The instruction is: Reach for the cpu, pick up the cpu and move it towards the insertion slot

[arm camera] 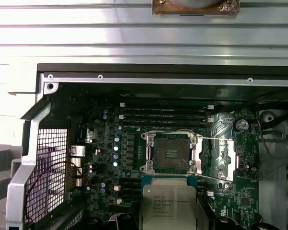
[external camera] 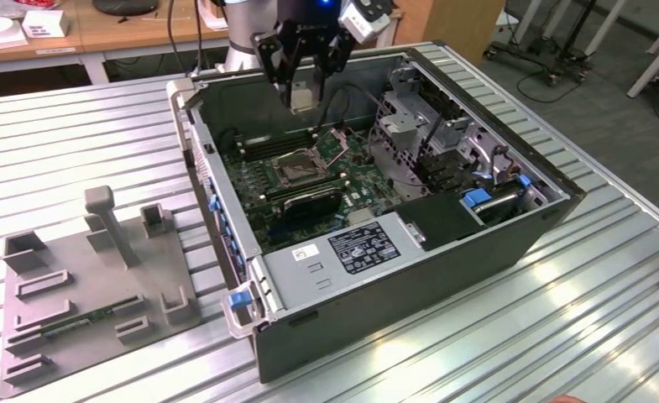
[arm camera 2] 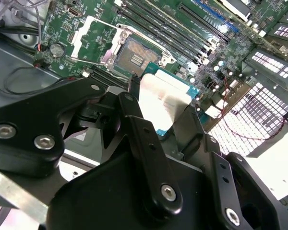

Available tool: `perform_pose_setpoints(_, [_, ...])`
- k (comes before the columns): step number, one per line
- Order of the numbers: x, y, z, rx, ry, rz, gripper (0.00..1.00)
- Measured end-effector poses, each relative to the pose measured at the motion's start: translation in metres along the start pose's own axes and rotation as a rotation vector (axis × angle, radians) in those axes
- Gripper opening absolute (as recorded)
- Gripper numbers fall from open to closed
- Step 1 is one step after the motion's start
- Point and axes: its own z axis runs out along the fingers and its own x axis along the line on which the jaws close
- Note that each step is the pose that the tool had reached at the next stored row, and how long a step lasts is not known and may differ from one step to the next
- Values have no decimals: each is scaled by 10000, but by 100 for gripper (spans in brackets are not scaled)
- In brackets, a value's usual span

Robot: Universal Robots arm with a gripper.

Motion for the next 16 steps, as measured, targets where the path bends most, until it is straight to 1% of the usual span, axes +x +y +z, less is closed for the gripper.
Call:
perform_pose_setpoints(8, [0, -2, 42, 0, 1, 1, 53])
perform_pose_setpoints(11, [-33, -3, 55, -1, 0, 0, 53])
perform_pose_setpoints(12, [-41, -4, 63, -1, 1, 0, 53])
perform_pose_setpoints(16, [-47, -6, 135, -1, 0, 1, 53])
